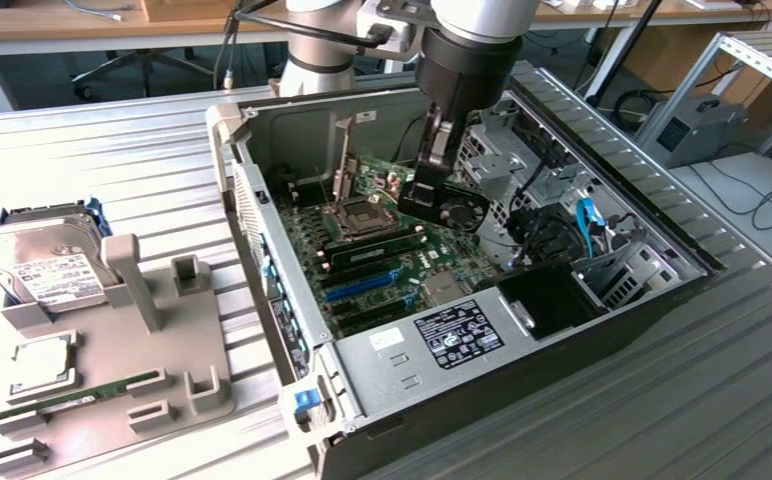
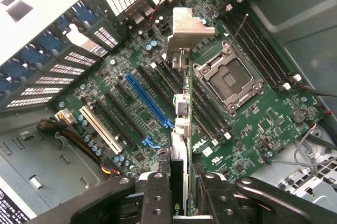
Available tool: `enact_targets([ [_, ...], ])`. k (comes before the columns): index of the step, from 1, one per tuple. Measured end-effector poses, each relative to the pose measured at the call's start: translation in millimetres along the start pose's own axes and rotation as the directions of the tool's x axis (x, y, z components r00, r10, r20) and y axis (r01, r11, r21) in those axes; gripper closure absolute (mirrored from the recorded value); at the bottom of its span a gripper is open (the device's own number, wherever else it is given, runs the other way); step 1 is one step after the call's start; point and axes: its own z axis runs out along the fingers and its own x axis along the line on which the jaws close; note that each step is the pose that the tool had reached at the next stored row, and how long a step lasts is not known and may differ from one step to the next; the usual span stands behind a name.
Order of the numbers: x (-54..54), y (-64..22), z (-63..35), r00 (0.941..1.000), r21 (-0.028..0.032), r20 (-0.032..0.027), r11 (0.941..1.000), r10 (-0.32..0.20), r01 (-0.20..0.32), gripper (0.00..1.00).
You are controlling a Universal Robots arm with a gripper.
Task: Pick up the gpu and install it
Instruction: 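Insert the gpu into the slot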
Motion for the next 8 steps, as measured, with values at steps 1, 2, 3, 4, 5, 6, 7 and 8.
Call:
enact_targets([
  [1,0.0,0.0,0.0,1.0000,-0.0001,-0.0001,1.0000,-0.003,0.003,0.74],
  [2,0.0,0.0,0.0,1.0000,-0.0001,-0.0001,1.0000,-0.005,0.005,0.74],
  [3,0.0,0.0,0.0,1.0000,-0.0002,0.0000,1.0000,-0.007,0.007,0.74],
  [4,0.0,0.0,0.0,1.0000,-0.0003,-0.0002,1.0000,-0.010,0.010,0.74],
  [5,0.0,0.0,0.0,0.9999,-0.0003,-0.0001,0.9999,-0.012,0.012,0.74],
  [6,0.0,0.0,0.0,0.9999,-0.0004,-0.0001,0.9999,-0.014,0.014,0.74],
  [7,0.0,0.0,0.0,0.9998,-0.0005,-0.0002,0.9998,-0.019,0.019,0.74],
  [8,0.0,0.0,0.0,0.9997,-0.0006,-0.0002,0.9997,-0.023,0.023,0.74],
])
